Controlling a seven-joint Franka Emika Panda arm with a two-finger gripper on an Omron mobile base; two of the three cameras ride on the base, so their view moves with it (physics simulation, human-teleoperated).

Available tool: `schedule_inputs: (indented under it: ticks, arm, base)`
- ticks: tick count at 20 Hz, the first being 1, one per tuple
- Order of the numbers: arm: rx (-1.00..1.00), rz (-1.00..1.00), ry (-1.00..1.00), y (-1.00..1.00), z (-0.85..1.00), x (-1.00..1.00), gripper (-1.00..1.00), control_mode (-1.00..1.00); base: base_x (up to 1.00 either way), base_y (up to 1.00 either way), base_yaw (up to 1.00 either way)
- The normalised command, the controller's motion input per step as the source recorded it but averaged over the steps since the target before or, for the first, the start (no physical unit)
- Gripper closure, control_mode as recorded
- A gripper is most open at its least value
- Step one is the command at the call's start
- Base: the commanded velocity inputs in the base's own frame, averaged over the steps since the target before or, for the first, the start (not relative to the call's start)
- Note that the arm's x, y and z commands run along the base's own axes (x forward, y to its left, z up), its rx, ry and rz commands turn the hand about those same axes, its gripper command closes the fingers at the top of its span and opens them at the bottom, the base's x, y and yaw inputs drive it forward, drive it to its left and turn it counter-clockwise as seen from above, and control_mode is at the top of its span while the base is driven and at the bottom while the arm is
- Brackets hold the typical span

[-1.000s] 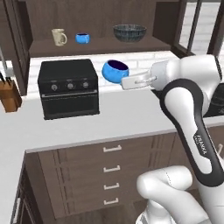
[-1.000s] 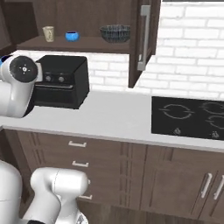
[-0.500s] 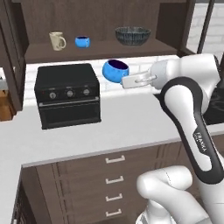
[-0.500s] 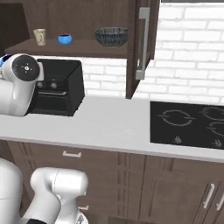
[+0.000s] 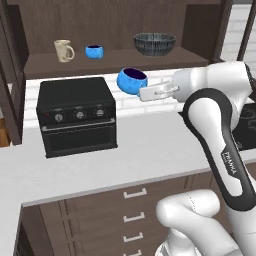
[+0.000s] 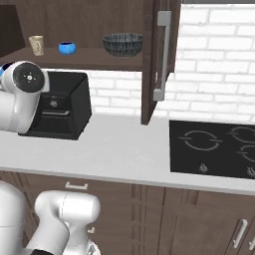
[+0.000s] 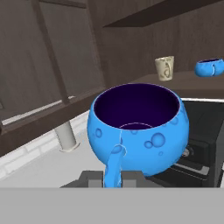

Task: Gather all objects into one cabinet and sort the glasses and bowls to opposite sides.

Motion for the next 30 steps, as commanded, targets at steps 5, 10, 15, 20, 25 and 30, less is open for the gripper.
schedule_inputs:
  ticks: [5,10,15,20,25,30]
  arm:
    - [0.0,0.0,0.0,0.0,0.0,0.0,1.0,1.0]
    - [0.0,0.0,0.0,0.0,0.0,0.0,1.0,1.0]
    - [0.0,0.0,0.0,0.0,0.0,0.0,1.0,1.0]
    - [0.0,0.0,0.0,0.0,0.0,0.0,1.0,1.0]
    - [0.0,0.0,0.0,0.0,0.0,0.0,1.0,1.0]
    - [0.0,0.0,0.0,0.0,0.0,0.0,1.0,1.0]
  base:
    - [0.27,0.06,-0.03]
    - [0.29,0.01,0.0]
    - [0.28,0.02,0.0]
    - [0.31,0.0,0.0]
    - [0.16,0.08,0.0]
    - [0.31,0.0,-0.01]
